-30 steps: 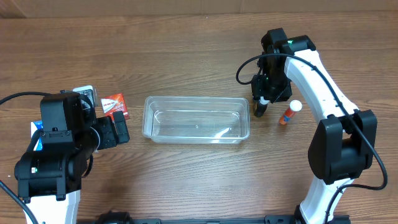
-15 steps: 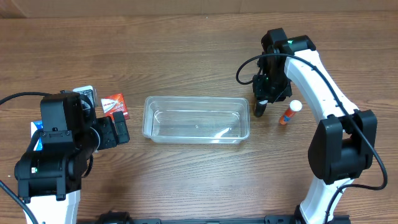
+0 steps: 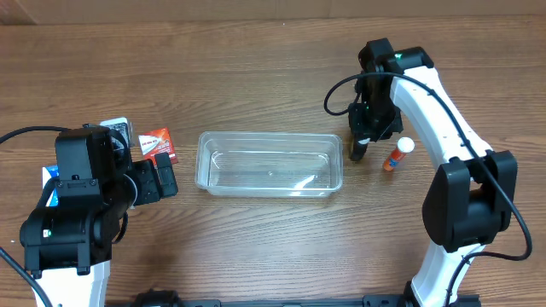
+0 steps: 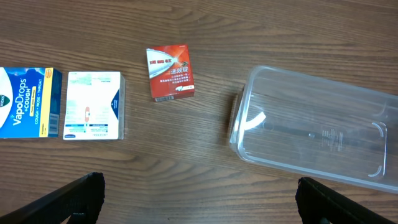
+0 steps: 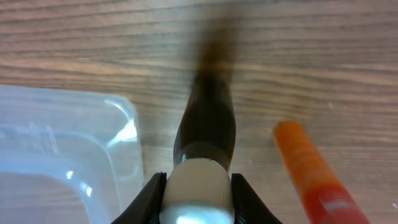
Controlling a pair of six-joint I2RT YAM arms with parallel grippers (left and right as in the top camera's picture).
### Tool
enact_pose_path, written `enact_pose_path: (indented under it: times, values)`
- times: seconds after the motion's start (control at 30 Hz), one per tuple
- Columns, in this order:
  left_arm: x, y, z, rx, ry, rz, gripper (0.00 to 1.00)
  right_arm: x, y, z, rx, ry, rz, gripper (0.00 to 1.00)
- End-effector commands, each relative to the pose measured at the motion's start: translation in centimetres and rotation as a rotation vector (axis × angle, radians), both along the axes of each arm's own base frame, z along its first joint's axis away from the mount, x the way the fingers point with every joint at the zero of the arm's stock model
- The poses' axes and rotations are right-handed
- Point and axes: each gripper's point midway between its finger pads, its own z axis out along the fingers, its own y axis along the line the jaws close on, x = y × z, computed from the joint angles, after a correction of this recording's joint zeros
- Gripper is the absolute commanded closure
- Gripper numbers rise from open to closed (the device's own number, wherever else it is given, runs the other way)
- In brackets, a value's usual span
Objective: Pack container
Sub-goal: 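Carry the brown bottle into the container's right end and release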
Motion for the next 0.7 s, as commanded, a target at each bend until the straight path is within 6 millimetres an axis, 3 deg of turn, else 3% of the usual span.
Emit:
enact_pose_path:
  times: [0.0,0.17,0.23,0.3,0.47,0.67]
  values:
    - [0.2,0.0,1.0,-0.015,-0.030,0.010,0.00,1.9,0.0,6.4,0.017,-0.177,-0.027,0.96]
    - [0.2,0.0,1.0,-0.015,-0.030,0.010,0.00,0.7,1.1,14.3,0.064,-0.359,-0.001,0.96]
    - [0.2,0.0,1.0,-0.015,-0.030,0.010,0.00,-0.7,2.1,16.7,0.091,-0.416,0.003,0.96]
    - [0.2,0.0,1.0,-0.015,-0.030,0.010,0.00,-2.0,3.2,17.9,0.114,-0.432,-0.011,0.96]
    - [0.2,0.0,1.0,-0.015,-0.030,0.010,0.00,-5.2,6.3,17.6,0.132,-0.367,0.000,0.96]
    - [0.2,0.0,1.0,-0.015,-0.030,0.010,0.00,-6.6,8.0,13.6,0.087,-0.284,-0.020,0.96]
